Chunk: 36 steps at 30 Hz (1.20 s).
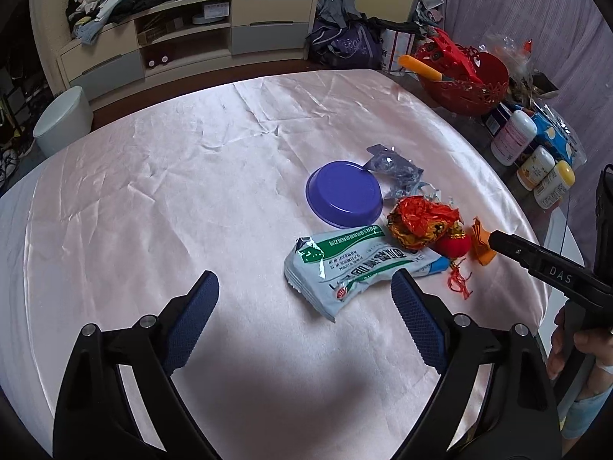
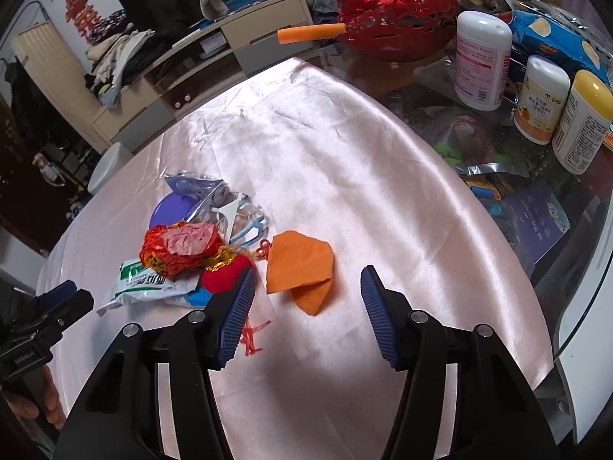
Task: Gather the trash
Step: 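Grasp the orange folded paper with the right gripper while the left gripper grasps the green-white medicine packet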
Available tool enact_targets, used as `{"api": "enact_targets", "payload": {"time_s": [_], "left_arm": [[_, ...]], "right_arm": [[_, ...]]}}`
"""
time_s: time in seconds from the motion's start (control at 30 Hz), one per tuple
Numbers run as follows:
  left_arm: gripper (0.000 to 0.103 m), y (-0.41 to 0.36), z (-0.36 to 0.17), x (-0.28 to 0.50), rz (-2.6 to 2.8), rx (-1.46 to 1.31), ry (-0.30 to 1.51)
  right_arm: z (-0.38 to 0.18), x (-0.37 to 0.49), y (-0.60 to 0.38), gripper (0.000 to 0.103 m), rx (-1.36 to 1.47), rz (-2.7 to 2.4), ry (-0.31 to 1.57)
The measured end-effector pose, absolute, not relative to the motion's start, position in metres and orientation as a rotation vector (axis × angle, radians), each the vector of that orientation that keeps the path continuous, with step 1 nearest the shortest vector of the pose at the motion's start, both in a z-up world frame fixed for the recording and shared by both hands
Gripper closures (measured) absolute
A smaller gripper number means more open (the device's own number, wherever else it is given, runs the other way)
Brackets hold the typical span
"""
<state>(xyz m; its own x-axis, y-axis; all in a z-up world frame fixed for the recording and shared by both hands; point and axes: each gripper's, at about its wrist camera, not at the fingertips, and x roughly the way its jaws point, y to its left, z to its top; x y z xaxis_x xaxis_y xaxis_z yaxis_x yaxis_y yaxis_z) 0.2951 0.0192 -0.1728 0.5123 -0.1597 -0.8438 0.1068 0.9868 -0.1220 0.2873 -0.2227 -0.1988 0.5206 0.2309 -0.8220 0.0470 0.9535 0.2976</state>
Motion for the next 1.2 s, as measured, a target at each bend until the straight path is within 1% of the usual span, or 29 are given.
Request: {"api": "enact_targets", "payload": {"time_s": [0.2, 0.27, 0.33, 0.37, 0.4, 0.47, 0.57, 0.6, 0.73, 0.9, 1.07, 1.2], "left_arm": [[0.020, 0.018, -0.195, 0.315, -0.164, -0.072, 1.075], [0.023, 0.019, -0.204, 0.319, -0.169, -0.079, 1.097], [0.031, 0.018, -0.211, 0.321, -0.180, -0.086, 1.115], [0.034, 0.018, -0.214, 0.321, -0.186, -0.087, 1.122], [0.040, 0.016, -0.216, 0.321, -0.191, -0.086, 1.130], [0.045, 0.013, -0.216, 0.318, -0.193, -0.069, 1.120], [0.057, 0.009, -0.216, 0.315, -0.201, -0.052, 1.112], [0.066, 0.007, -0.216, 0.313, -0.208, -0.046, 1.112], [0.074, 0.000, -0.215, 0.306, -0.206, -0.006, 1.109], [0.082, -0.003, -0.213, 0.292, -0.214, 0.000, 1.111], [0.084, 0.001, -0.204, 0.272, -0.217, -0.026, 1.102], [0.084, 0.005, -0.184, 0.252, -0.211, -0.031, 1.067]], "right_arm": [[-0.210, 0.296, -0.222, 0.045, 0.305, 0.118, 1.045], [-0.215, 0.298, -0.219, 0.047, 0.305, 0.130, 1.058], [-0.216, 0.297, -0.214, 0.050, 0.282, 0.130, 1.055], [-0.216, 0.298, -0.212, 0.055, 0.275, 0.134, 1.055], [-0.216, 0.297, -0.211, 0.062, 0.271, 0.139, 1.056], [-0.216, 0.298, -0.207, 0.073, 0.252, 0.145, 1.059], [-0.216, 0.296, -0.202, 0.079, 0.221, 0.152, 1.055], [-0.216, 0.296, -0.201, 0.080, 0.217, 0.157, 1.056], [-0.215, 0.290, -0.199, 0.085, 0.191, 0.152, 1.058], [-0.214, 0.276, -0.199, 0.089, 0.166, 0.138, 1.061], [-0.203, 0.257, -0.199, 0.090, 0.153, 0.142, 1.052], [-0.185, 0.241, -0.199, 0.090, 0.143, 0.142, 1.022]]}}
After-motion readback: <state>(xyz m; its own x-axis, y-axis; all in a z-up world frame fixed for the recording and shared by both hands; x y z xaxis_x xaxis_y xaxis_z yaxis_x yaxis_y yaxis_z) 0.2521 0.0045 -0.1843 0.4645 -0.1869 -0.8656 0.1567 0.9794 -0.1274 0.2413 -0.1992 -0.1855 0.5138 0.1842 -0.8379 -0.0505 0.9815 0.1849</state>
